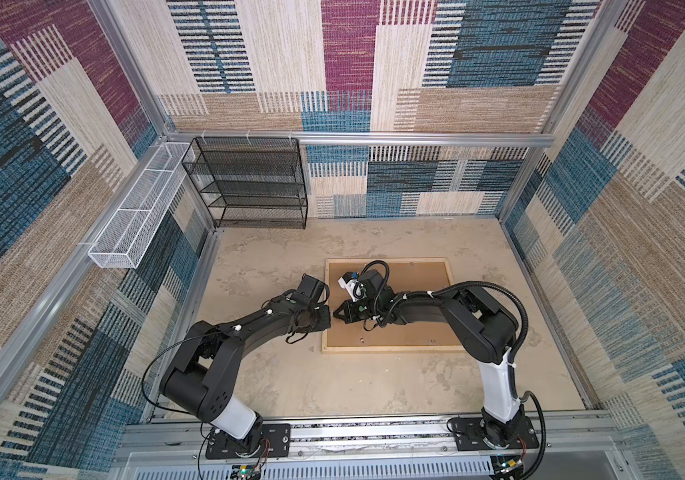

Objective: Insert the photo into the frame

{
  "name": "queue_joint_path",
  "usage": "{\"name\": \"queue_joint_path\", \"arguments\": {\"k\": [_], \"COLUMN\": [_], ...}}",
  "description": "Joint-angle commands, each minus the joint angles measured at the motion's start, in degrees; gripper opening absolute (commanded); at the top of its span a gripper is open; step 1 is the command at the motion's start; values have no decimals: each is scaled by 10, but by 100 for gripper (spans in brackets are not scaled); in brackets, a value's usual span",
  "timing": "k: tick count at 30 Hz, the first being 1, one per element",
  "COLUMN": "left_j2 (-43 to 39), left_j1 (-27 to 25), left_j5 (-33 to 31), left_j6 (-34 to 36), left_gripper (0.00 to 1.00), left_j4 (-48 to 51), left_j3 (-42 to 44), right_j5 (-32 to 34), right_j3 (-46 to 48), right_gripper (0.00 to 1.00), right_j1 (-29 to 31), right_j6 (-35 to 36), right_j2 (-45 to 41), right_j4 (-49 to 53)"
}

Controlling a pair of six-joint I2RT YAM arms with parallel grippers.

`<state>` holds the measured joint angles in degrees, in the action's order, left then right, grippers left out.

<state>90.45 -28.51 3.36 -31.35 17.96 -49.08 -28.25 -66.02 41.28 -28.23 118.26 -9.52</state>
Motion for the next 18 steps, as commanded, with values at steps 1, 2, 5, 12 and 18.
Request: {"name": "queue_joint_path", "arguments": {"k": [1, 2, 5, 12, 18], "left_j2": [12, 14, 20, 35, 39], "left_j1": [0, 0, -1, -3, -10], "left_j5": [-2, -1, 1, 2, 1], "left_j6": [7, 7, 8, 6, 5], "left_gripper": [14, 14, 14, 13, 13], "left_j4": [14, 13, 17, 19, 17], "left_j3": [-2, -2, -5, -12, -13], "right_j5": [38, 42, 50, 56, 70], "right_j3": [-3, -1, 3, 7, 21], "right_gripper": [2, 1, 0, 0, 0], "right_j1": [1, 1, 1, 2, 12], "right_j6": [-8, -10, -15, -37, -86], "right_j2": [11, 13, 17, 34, 36], "right_j4": [31, 31, 31, 10, -32]}}
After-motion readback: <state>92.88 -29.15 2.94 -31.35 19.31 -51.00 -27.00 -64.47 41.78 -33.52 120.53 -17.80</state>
